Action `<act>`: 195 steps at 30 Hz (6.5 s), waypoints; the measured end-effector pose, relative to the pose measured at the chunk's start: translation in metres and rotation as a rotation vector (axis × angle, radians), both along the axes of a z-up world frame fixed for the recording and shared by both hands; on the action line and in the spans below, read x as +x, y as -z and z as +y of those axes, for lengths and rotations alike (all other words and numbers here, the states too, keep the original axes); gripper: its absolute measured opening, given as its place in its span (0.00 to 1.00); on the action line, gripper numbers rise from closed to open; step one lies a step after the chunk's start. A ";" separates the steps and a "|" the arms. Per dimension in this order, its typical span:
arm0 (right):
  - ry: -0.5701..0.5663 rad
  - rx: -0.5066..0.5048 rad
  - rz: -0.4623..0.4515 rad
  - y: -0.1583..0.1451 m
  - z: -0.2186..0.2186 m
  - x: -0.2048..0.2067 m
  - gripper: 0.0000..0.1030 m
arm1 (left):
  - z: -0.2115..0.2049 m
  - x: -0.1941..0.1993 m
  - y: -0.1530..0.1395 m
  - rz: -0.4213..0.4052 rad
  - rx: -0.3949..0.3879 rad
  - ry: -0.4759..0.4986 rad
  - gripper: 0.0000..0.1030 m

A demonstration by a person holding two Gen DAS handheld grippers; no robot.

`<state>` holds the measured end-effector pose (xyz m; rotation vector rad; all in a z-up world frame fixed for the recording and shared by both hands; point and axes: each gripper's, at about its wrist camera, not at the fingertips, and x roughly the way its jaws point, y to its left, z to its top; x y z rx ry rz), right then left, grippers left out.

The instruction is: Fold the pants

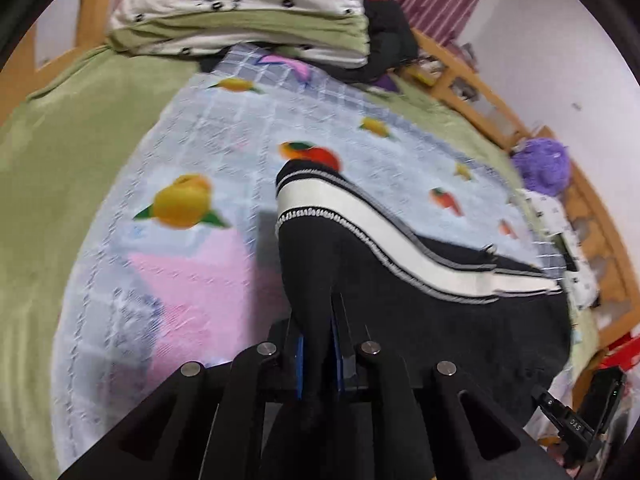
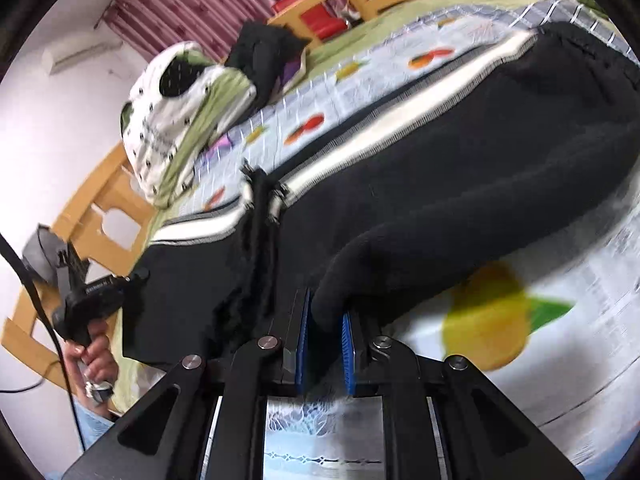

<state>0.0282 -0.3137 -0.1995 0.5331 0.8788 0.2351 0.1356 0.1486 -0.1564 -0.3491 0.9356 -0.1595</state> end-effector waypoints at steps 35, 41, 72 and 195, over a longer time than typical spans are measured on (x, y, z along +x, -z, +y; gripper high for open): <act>0.263 -0.050 -0.049 -0.011 -0.224 0.042 0.13 | 0.006 -0.144 0.033 0.012 -0.042 -0.260 0.59; 0.246 -0.097 0.063 0.010 -0.225 0.041 0.29 | 0.004 -0.132 0.047 0.004 -0.139 -0.291 0.59; 0.180 -0.252 -0.103 -0.046 -0.179 -0.035 0.34 | -0.250 -0.107 -0.063 -0.301 0.085 0.288 0.13; -0.121 -0.327 -0.182 -0.082 0.019 0.130 0.08 | -0.017 -0.156 0.013 -0.191 0.067 -0.027 0.57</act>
